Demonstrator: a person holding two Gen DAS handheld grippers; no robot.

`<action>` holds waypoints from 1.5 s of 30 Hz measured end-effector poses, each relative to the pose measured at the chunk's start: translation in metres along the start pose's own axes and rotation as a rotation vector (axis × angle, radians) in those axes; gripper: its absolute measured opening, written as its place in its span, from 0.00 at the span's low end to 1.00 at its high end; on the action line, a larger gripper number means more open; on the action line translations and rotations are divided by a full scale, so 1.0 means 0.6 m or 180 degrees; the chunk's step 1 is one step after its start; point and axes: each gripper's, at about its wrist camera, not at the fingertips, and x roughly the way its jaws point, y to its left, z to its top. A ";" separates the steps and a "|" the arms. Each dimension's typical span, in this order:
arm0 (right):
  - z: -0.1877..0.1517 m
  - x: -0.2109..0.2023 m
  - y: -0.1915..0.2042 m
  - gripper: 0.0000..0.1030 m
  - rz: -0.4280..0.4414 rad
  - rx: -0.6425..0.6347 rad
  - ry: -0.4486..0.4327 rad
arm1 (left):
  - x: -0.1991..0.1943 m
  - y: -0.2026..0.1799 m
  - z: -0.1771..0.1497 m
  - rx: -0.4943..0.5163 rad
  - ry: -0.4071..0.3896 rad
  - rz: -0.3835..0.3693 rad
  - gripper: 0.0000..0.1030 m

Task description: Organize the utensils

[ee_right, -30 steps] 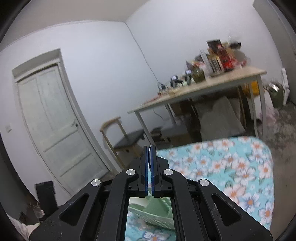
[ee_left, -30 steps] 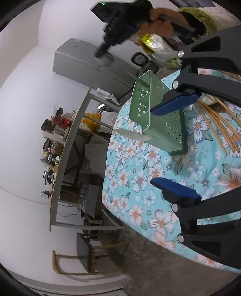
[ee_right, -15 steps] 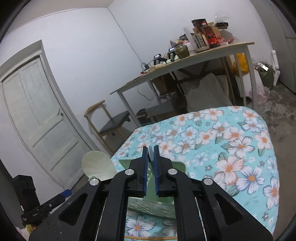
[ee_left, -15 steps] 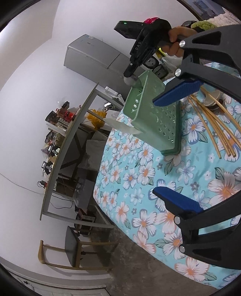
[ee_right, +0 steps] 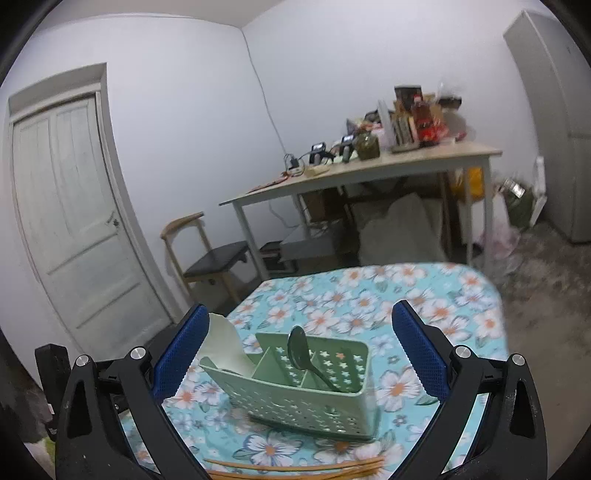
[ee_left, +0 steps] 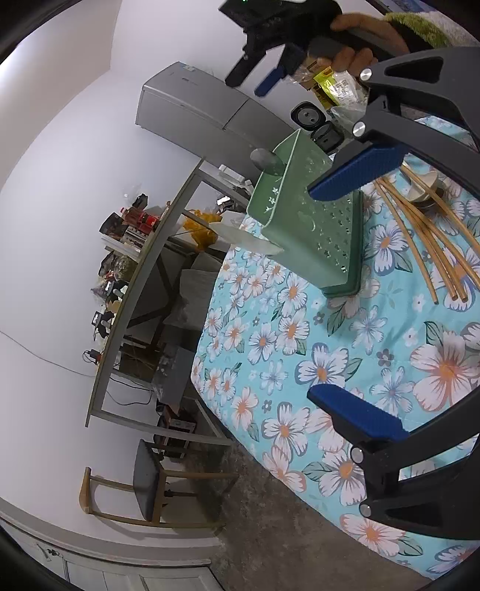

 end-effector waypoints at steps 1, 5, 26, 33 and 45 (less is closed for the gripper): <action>0.000 -0.004 0.002 0.92 -0.0047 -0.0007 -0.0026 | 0.000 0.001 -0.001 -0.0010 0.0010 -0.0005 0.94; -0.007 -0.022 -0.003 0.92 -0.0208 0.0101 -0.0180 | 0.002 0.005 -0.006 -0.0044 0.0025 -0.0025 0.94; -0.186 -0.063 -0.018 0.92 -0.1361 -0.0179 0.0500 | 0.020 -0.083 -0.119 0.0697 0.0645 -0.0448 0.94; -0.248 -0.077 -0.008 0.92 -0.1261 -0.0047 0.0681 | 0.018 -0.144 -0.185 0.1077 0.0982 -0.0838 0.71; -0.273 -0.076 -0.004 0.78 -0.0956 0.0064 0.0790 | 0.088 -0.131 -0.209 0.0948 0.1469 -0.0686 0.29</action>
